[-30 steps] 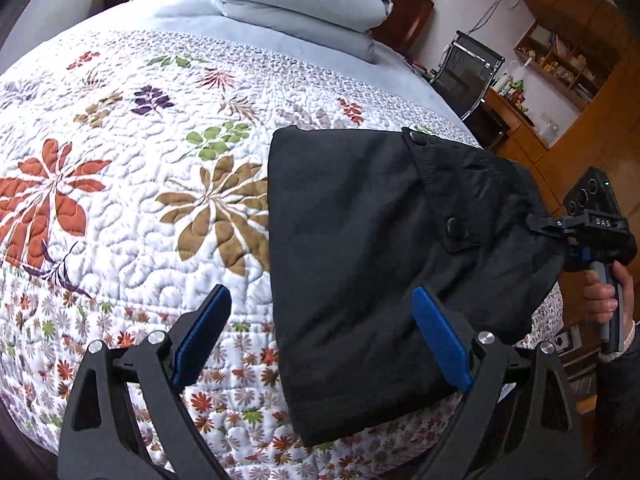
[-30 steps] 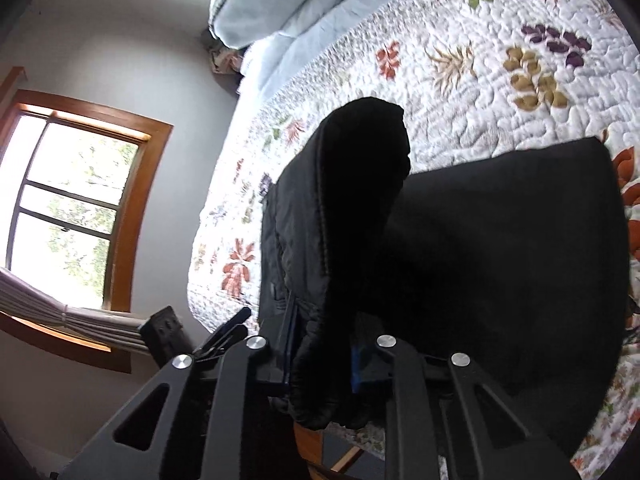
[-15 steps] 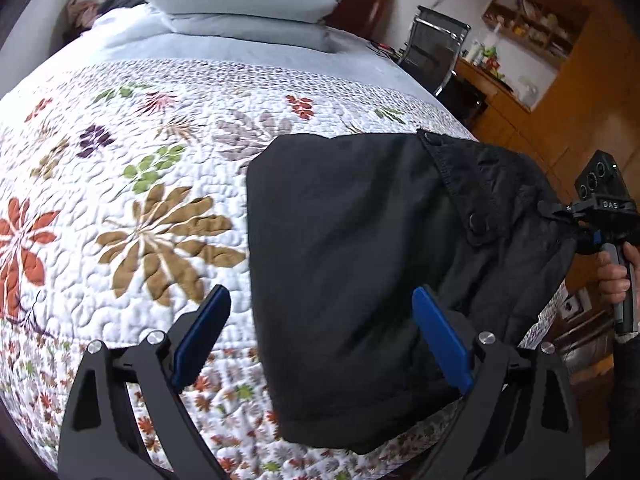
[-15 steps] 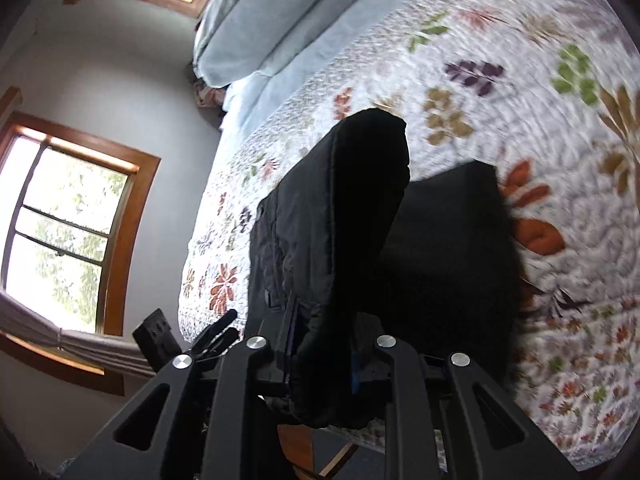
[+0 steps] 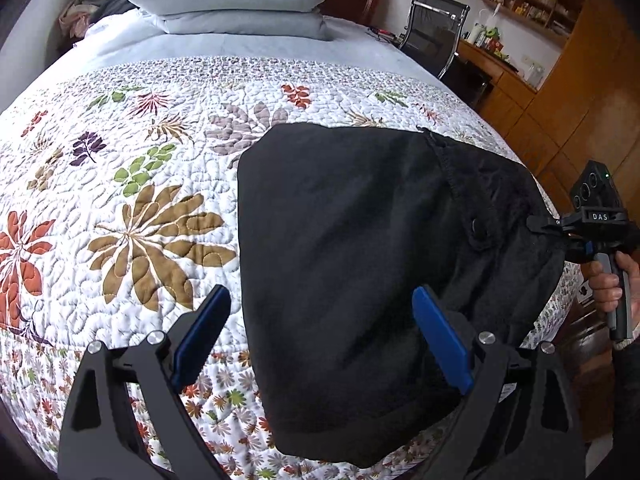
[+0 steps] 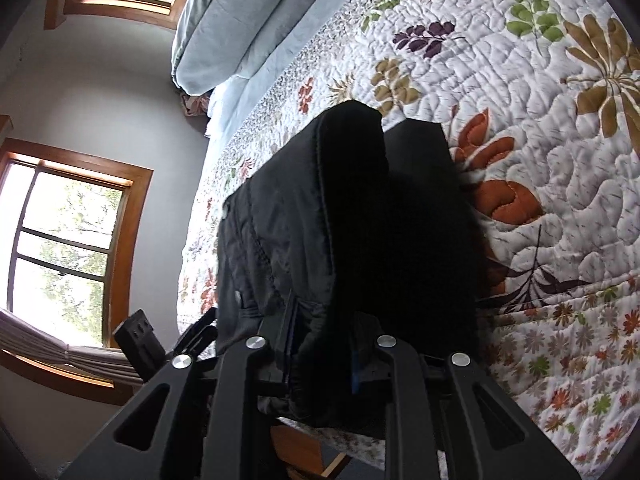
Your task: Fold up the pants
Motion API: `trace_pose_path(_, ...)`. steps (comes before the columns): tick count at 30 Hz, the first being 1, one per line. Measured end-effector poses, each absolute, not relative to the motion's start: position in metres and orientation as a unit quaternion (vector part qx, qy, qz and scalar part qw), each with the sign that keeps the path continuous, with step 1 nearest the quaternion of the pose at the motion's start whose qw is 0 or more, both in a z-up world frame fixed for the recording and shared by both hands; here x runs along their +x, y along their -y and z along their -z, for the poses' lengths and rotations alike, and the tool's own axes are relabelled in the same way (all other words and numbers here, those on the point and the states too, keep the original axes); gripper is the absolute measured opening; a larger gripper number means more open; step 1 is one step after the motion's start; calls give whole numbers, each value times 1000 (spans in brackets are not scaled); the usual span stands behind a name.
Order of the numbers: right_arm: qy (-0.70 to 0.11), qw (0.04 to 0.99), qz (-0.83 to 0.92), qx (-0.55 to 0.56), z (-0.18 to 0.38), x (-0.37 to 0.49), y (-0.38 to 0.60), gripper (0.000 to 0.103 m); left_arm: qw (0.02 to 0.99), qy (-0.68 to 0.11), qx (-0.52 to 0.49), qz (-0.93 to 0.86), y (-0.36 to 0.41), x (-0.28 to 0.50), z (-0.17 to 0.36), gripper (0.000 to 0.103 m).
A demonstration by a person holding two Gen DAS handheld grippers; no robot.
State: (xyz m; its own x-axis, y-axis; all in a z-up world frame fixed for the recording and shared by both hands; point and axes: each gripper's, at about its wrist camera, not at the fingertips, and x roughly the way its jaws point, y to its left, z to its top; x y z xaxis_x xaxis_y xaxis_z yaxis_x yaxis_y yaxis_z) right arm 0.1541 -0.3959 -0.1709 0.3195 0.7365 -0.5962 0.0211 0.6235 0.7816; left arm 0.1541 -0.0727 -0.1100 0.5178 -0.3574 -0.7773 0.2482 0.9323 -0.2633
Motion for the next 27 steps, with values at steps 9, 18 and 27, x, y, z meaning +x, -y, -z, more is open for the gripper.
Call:
trace_pose_path(9,-521,726,-241,378,195,143,404,41,860,-475,-59,175,76,157,123,93)
trace_pose_path(18,-511,762,-220,332,162,124,419,83,842,-491,-102,199,58,156,117,93)
trace_pose_path(27,-492,775,-230,323,139,99,432,86,784,-510,-258,243,1,154,117,95)
